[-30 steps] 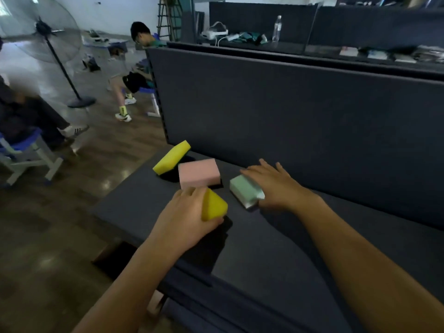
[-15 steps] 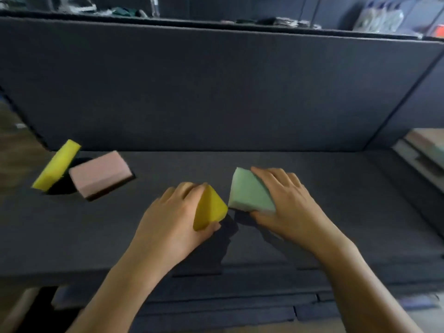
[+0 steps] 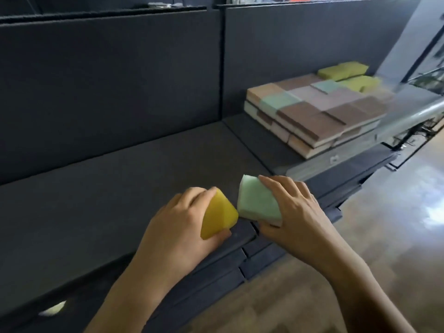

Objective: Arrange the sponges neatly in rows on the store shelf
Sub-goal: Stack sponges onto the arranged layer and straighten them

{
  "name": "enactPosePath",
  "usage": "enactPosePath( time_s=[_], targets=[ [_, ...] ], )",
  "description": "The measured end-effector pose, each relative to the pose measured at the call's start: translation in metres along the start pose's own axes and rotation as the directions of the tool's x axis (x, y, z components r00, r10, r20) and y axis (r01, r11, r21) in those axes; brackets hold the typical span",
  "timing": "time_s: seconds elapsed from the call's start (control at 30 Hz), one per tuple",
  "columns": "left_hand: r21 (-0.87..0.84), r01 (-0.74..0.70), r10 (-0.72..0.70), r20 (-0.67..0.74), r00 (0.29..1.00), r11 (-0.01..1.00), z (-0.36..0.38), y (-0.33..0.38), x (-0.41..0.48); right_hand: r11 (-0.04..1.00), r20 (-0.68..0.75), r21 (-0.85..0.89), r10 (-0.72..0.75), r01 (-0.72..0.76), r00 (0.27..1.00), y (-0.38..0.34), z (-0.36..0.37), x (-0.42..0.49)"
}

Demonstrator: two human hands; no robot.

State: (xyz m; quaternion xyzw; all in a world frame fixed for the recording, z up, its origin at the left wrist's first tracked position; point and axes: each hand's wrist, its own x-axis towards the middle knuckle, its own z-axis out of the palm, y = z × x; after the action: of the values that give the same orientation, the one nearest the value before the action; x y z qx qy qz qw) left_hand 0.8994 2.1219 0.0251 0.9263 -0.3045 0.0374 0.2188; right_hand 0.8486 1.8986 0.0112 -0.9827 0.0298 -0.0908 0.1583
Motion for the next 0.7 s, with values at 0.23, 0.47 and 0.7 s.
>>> enactPosePath(
  time_s=[0.23, 0.47, 0.7],
  targets=[
    [-0.057, -0.148, 0.152, 0.093, 0.984, 0.987, 0.077, 0.121, 0.061, 0.985, -0.029, -0.032, 0.171, -0.172, 0.985, 0.139, -0.046, -0.05],
    [-0.092, -0.27, 0.282, 0.154, 0.947, 0.958, 0.138, 0.219, 0.119, 0.938, -0.086, -0.006, 0.345, -0.347, 0.935, 0.239, -0.079, -0.089],
    [-0.121, -0.354, 0.371, 0.171, 0.913, 0.927, 0.171, 0.268, 0.177, 0.893, -0.141, -0.02, 0.443, -0.45, 0.885, 0.303, -0.1, -0.089]
  ],
)
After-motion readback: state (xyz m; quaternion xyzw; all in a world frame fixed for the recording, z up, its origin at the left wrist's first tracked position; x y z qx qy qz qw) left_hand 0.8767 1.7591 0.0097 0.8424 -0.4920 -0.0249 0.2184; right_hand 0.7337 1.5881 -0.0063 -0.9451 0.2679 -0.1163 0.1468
